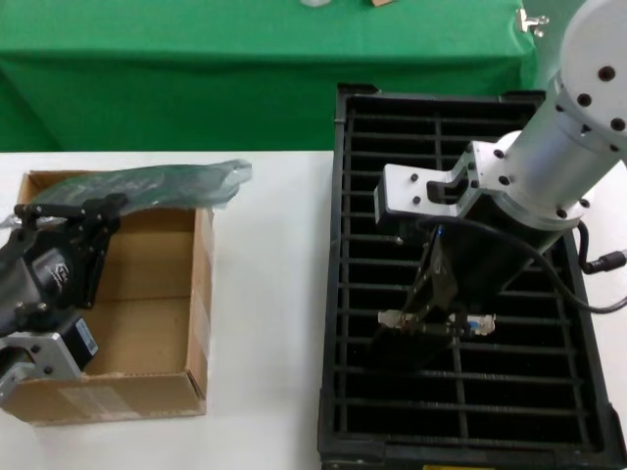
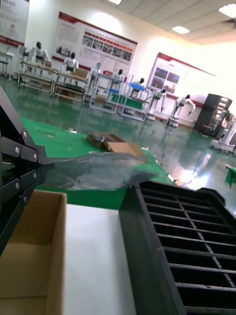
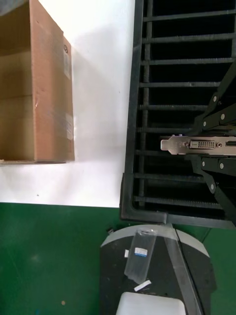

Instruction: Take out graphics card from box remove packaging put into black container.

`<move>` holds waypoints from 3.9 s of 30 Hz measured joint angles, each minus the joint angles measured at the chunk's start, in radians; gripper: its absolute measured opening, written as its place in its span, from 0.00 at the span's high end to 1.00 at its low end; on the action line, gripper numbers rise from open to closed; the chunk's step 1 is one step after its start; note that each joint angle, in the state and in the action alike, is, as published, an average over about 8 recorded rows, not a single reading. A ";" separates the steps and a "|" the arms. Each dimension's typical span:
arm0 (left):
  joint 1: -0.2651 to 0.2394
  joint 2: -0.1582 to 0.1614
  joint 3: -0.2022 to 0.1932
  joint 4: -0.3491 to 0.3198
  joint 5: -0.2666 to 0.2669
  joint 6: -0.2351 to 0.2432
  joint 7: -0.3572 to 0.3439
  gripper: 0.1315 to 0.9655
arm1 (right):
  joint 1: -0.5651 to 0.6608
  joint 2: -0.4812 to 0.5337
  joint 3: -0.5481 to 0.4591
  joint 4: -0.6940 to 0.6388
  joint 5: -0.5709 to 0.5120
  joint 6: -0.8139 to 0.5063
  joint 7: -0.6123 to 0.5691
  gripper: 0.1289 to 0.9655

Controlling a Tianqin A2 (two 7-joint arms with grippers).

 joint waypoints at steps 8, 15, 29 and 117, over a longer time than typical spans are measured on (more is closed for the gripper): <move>0.000 0.000 0.000 0.000 0.000 0.000 0.000 0.99 | 0.008 -0.021 0.000 -0.042 -0.016 0.000 -0.017 0.93; 0.000 0.000 0.000 0.000 0.000 0.000 0.000 0.99 | -0.003 -0.042 0.000 -0.066 -0.024 0.000 -0.035 0.93; 0.000 0.000 0.000 0.000 0.000 0.000 0.000 0.99 | -0.031 -0.072 0.000 -0.089 -0.029 0.000 -0.063 0.92; 0.036 0.167 0.066 0.191 -0.414 -0.243 -0.069 0.14 | -0.976 -0.060 0.740 0.177 0.149 0.944 -0.498 0.00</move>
